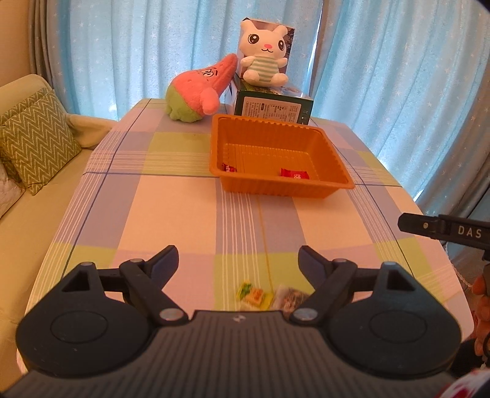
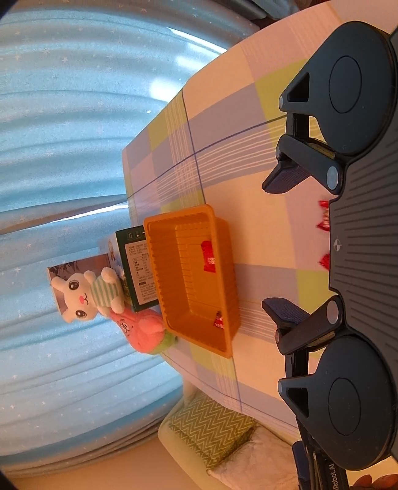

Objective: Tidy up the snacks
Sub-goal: 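Move both tools back over the remaining snacks, then grasp the red snack bar with the left tool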

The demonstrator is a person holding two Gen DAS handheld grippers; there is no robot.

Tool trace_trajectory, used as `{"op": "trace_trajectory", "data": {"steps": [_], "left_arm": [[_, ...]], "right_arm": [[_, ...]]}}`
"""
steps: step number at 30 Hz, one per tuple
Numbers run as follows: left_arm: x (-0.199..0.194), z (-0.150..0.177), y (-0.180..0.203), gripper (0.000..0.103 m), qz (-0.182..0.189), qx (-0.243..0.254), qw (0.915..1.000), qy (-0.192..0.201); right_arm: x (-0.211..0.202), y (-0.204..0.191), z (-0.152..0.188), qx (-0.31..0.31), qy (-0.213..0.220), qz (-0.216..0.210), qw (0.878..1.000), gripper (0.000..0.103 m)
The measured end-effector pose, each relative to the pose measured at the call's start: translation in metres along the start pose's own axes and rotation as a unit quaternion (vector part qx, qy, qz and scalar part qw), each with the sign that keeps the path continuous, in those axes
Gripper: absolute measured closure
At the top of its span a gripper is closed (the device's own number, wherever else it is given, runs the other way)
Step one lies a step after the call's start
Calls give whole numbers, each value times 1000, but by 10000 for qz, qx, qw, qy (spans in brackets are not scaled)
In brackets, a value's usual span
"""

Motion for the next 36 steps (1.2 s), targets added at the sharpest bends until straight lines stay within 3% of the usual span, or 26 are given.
{"op": "trace_trajectory", "data": {"steps": [14, 29, 36], "left_arm": [[-49, 53, 3, 19, -104, 34, 9999, -73], [-29, 82, 25, 20, 160, 168, 9989, -411], [-11, 87, 29, 29, 277, 316, 9972, -612]], "right_arm": [[-58, 3, 53, -47, 6, 95, 9999, 28], [-57, 17, 84, -88, -185, 212, 9996, 28], [-44, 17, 95, -160, -344, 205, 9991, 28]]}}
Point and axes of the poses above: each gripper's, at about its wrist camera, not at the fingertips, and x roughly the way its jaws point, y to its right, z to its underside, the point moved 5 cm from there along x, roughly the way its jaws point, and after that the axes turned 6 degrees about x, right-handed, at the moved point
